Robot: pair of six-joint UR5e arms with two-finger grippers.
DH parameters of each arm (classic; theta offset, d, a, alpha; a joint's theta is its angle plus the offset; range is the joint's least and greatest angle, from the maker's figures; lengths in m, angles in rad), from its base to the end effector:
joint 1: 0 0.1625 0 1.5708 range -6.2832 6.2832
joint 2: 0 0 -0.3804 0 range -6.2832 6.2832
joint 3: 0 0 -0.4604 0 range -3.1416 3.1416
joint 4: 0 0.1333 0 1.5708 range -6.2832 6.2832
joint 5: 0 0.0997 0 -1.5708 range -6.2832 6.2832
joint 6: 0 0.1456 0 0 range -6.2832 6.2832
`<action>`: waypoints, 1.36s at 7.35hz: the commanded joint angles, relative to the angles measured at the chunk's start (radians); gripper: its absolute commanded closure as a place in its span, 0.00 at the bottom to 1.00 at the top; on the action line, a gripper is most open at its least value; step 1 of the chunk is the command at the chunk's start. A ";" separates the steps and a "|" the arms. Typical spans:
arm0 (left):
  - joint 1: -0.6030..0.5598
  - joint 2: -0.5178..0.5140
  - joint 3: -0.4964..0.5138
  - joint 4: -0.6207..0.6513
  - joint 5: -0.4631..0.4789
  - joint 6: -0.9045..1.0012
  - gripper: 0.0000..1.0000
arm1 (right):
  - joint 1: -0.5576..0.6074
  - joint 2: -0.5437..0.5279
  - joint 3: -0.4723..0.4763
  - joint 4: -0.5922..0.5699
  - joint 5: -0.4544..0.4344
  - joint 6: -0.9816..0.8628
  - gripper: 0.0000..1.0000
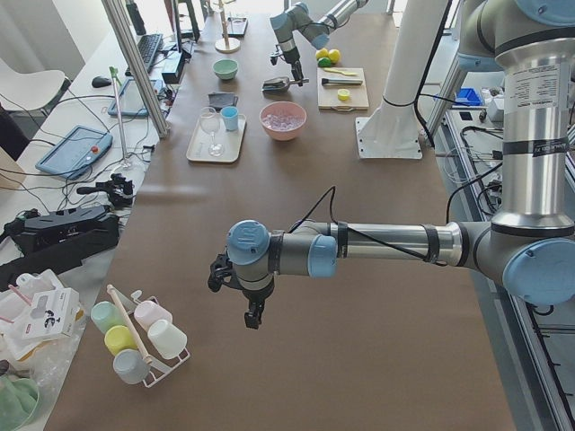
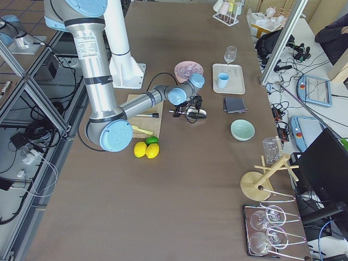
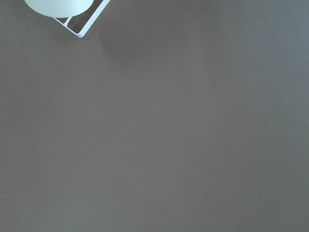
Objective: Put ice in cup with scoop
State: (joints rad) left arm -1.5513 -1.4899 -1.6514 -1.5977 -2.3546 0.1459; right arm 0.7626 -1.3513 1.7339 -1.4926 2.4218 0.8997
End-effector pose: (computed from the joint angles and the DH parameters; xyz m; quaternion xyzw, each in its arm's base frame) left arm -0.0201 -0.5326 0.6422 0.0364 0.3804 0.0814 0.9205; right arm -0.4477 -0.4607 0.4035 -0.1663 -0.4208 -0.0536 0.8901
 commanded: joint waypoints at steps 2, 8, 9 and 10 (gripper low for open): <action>0.000 0.000 -0.001 0.001 -0.002 0.001 0.02 | 0.000 0.006 0.012 0.000 0.005 -0.010 0.01; 0.000 0.003 -0.008 0.004 -0.003 0.001 0.02 | 0.081 -0.061 0.201 -0.014 -0.074 -0.098 0.01; 0.000 0.003 -0.008 0.004 -0.003 0.000 0.02 | 0.113 -0.098 0.237 -0.014 -0.110 -0.173 0.01; 0.000 0.003 -0.008 0.004 -0.003 0.001 0.02 | 0.163 -0.142 0.255 -0.031 -0.119 -0.291 0.01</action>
State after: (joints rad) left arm -1.5509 -1.4864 -1.6598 -1.5938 -2.3577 0.1466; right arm 0.8563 -1.4248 1.9411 -1.5071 2.3384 0.7722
